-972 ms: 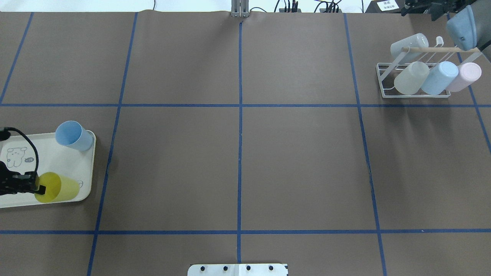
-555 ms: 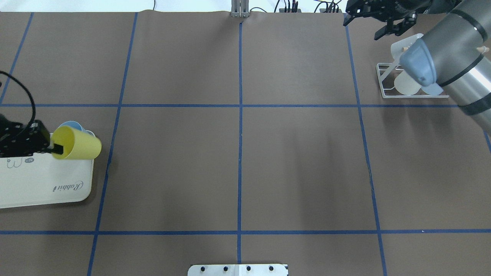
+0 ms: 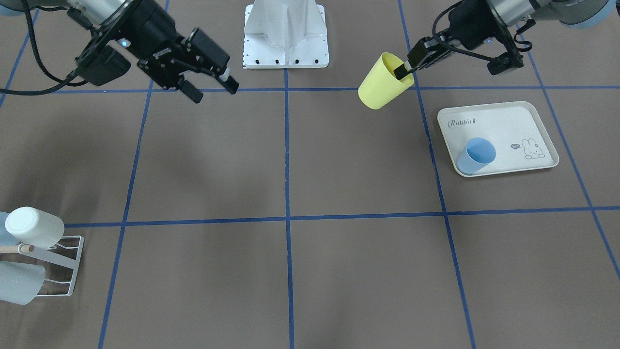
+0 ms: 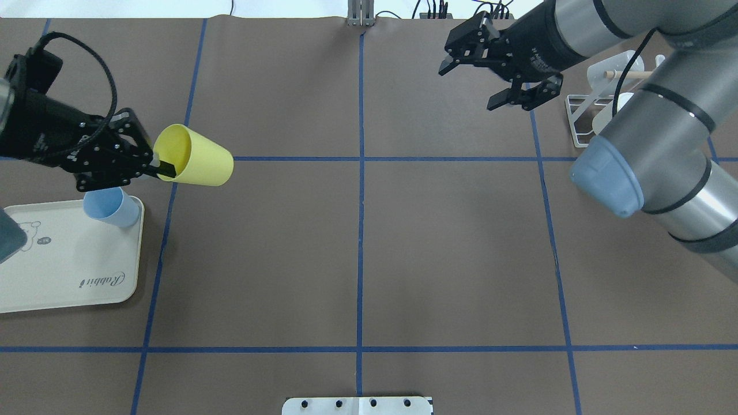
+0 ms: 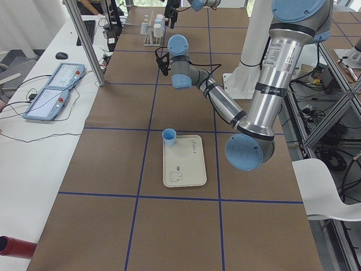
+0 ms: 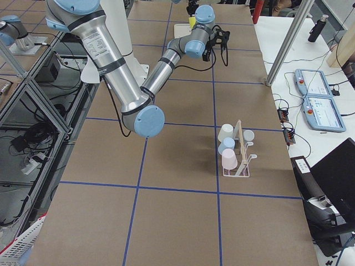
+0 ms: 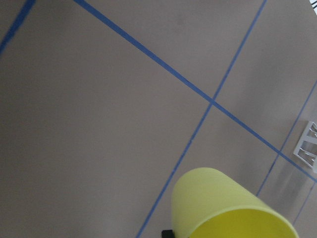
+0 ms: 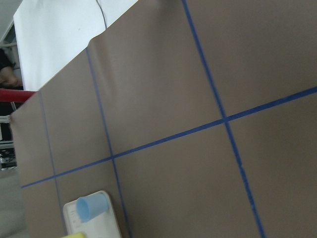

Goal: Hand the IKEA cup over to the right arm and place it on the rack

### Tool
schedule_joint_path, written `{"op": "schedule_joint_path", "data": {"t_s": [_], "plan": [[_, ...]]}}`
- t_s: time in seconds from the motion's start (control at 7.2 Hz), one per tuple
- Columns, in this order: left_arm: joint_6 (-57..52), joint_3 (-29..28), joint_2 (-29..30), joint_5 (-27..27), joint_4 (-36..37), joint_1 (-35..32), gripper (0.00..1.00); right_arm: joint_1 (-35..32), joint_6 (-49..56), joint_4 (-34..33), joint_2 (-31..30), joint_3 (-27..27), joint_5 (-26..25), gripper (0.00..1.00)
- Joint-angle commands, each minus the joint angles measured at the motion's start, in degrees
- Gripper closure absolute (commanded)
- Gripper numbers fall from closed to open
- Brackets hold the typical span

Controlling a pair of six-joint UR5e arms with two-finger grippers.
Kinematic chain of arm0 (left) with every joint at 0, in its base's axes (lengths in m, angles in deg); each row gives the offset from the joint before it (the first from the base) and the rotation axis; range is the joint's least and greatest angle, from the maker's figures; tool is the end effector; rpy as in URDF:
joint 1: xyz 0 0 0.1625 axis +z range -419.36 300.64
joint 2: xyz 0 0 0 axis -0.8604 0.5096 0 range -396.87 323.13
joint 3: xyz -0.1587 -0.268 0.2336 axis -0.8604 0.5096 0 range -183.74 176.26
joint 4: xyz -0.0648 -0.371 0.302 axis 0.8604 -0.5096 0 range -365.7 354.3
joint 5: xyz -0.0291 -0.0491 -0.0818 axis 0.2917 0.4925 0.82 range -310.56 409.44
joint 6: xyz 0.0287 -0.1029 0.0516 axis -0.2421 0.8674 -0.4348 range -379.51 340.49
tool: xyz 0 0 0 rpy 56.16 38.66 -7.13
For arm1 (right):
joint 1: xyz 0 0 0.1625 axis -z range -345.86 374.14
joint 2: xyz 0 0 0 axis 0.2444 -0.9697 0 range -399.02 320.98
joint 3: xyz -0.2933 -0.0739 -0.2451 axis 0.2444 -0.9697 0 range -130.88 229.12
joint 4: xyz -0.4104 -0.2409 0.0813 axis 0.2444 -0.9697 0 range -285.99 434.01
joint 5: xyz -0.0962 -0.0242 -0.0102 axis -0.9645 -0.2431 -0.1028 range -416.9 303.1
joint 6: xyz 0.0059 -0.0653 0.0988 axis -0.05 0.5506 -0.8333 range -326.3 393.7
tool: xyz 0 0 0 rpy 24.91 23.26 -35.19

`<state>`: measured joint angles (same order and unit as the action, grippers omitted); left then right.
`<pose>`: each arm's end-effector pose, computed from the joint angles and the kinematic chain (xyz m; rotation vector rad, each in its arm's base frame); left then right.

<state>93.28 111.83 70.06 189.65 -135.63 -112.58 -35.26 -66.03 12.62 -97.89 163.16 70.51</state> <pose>0.2919 -0.4609 0.1326 -0.3362 1.4641 -0.4418 -0.3249 -0.4732 0.0259 -0.0219 -1.4948 0.3576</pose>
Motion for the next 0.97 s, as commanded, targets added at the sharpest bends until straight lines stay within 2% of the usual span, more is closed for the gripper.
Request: {"op": "schedule_joint_path", "data": {"t_s": [0.0, 0.14, 0.42, 0.69, 0.83], "plan": [[8.2, -2.9, 2.3, -5.3, -10.5, 1.8, 1.00, 4.8, -14.3, 35.5, -6.4, -1.6, -2.2, 0.02], [16.4, -6.0, 2.4, -7.3, -22.6, 2.7, 1.00, 6.3, -14.9, 45.9, -7.7, -3.8, -3.5, 0.02], [35.1, -11.0, 2.4, -16.3, -47.2, 5.9, 1.00, 9.0, -17.3, 57.0, -7.7, -6.1, -8.3, 0.02], [47.5, -11.2, 2.8, -23.5, -59.9, 12.1, 1.00, 12.6, -17.3, 60.5, -7.1, -6.3, -13.6, 0.02], [51.4, -11.2, 3.6, -27.4, -65.4, 15.6, 1.00, 13.4, -17.3, 61.6, -7.0, -6.3, -14.4, 0.02]]}}
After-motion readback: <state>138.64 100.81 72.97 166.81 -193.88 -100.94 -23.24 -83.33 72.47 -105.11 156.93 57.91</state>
